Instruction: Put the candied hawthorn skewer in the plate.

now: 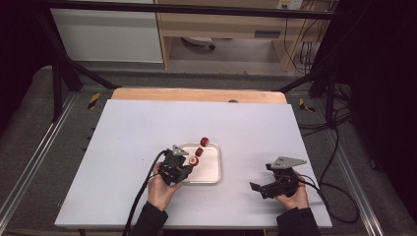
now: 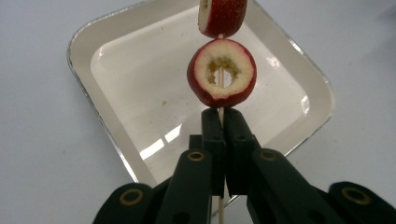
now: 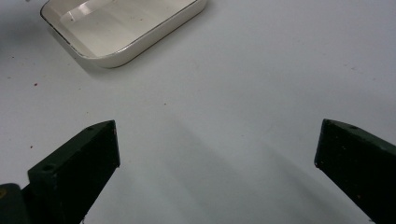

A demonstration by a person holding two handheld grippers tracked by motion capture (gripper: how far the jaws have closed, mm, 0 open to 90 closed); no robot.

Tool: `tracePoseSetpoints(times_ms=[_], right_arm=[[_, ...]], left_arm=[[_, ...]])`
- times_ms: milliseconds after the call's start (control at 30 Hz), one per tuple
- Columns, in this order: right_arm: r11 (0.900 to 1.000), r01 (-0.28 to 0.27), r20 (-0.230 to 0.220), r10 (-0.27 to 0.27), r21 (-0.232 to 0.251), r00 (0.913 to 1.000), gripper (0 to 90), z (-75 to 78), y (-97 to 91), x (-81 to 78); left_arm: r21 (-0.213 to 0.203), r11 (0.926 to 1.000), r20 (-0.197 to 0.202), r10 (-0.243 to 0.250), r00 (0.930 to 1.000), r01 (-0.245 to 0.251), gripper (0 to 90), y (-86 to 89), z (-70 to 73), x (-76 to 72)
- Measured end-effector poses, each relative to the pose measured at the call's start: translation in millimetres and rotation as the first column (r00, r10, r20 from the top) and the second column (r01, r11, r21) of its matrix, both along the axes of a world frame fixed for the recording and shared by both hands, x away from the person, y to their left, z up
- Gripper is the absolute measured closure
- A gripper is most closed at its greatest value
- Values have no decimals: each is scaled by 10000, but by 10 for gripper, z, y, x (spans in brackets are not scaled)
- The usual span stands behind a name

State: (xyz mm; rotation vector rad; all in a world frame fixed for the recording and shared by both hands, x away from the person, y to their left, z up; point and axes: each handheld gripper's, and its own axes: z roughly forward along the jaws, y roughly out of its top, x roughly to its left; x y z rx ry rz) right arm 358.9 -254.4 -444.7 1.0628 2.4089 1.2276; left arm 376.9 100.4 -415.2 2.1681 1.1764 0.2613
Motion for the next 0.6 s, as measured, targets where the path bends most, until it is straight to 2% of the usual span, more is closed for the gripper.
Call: tracePoseSetpoints(times_ms=[233, 500, 600], right_arm=[[10000, 43, -92, -42, 18, 9999, 6, -13, 1, -2], [10000, -9, -67, 8, -24, 10000, 7, -26, 7, 4], [10000, 11, -71, -11, -29, 10000, 7, -26, 7, 4]], left_arm=[[948, 9955, -606, -21, 9982, 79, 884, -114, -92, 50], [1213, 9926, -637, 40, 9980, 37, 880, -134, -128, 78], [1270, 9919, -517, 5, 9987, 60, 878, -136, -139, 81]])
